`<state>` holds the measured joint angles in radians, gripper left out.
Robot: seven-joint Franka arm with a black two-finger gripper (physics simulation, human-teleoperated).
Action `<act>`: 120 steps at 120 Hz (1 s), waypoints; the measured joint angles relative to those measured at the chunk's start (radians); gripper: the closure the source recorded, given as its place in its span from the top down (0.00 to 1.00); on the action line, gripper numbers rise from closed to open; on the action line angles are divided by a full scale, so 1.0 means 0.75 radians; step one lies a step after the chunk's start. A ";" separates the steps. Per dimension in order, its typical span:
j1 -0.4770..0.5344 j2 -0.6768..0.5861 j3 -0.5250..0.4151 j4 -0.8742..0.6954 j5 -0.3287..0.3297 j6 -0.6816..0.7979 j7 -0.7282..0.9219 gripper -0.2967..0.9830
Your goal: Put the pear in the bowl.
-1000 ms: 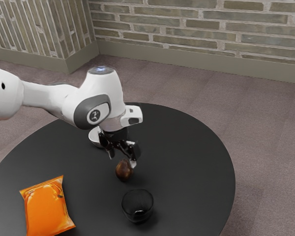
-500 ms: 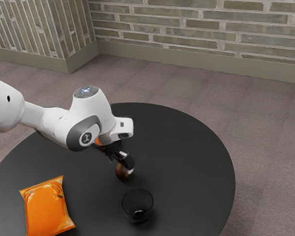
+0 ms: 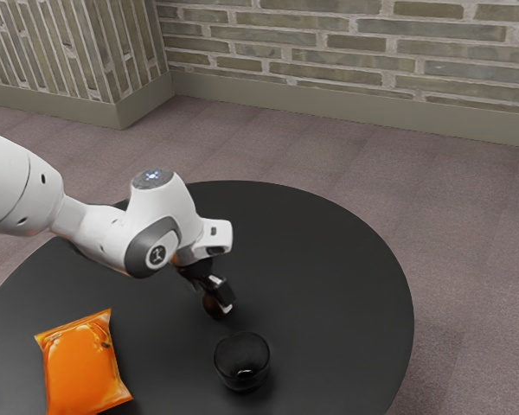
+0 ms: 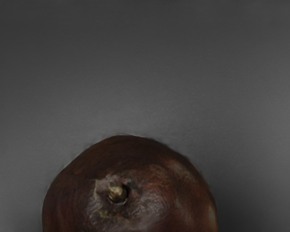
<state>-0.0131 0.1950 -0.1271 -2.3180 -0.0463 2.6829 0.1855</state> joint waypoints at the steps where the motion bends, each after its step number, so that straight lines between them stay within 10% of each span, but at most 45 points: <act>1: 0.000 0.002 0.000 0.002 0.000 0.003 0.001 0.77; 65: -0.003 0.086 -0.006 0.015 -0.059 0.118 0.054 0.77; 120: -0.002 0.076 0.006 0.017 -0.060 0.111 0.067 0.56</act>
<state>-0.0147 0.2518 -0.1226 -2.3055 -0.0910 2.7665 0.2360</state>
